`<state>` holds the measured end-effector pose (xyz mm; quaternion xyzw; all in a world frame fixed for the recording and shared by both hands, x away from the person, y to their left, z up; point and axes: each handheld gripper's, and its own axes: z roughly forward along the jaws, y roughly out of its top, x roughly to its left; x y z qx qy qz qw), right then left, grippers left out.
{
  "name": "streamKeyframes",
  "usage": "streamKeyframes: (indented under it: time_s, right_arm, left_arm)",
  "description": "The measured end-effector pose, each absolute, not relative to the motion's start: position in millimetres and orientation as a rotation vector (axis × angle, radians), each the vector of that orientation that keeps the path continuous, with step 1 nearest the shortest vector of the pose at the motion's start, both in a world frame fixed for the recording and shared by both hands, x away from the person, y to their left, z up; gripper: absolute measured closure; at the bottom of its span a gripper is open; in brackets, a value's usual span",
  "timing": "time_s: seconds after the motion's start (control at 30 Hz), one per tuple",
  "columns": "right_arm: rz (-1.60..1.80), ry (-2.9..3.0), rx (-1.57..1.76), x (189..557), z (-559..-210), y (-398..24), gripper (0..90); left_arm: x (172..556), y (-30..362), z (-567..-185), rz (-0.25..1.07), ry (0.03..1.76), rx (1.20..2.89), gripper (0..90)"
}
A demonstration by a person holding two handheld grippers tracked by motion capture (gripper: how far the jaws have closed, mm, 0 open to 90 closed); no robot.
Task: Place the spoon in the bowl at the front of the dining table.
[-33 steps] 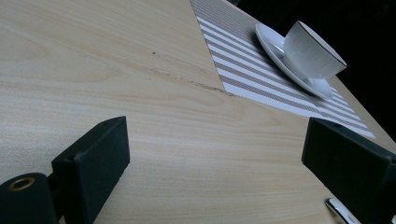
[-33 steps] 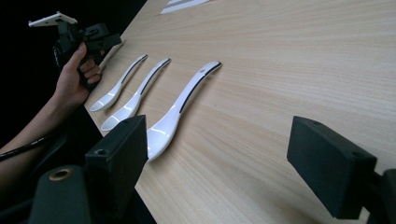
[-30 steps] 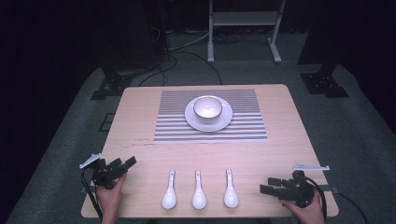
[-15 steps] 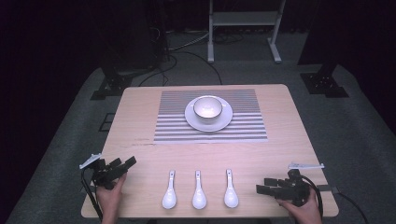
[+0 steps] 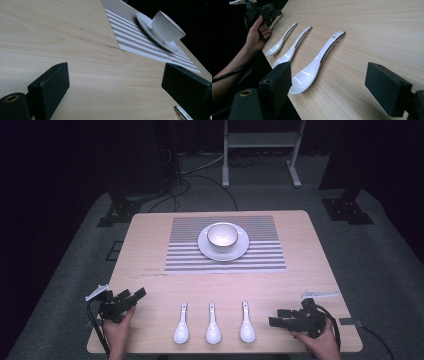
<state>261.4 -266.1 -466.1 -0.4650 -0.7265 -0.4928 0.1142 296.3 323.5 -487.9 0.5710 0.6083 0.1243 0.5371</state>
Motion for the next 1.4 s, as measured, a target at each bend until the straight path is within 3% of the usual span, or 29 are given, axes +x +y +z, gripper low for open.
streamKeyframes:
  time_s: [1.4]
  right_arm:
    - [-1.340, -2.171, -1.262, 287, -462, -216, 24.1]
  left_arm:
    - [297, 323, -488, 0.292, 1.445, 1.363, 6.3]
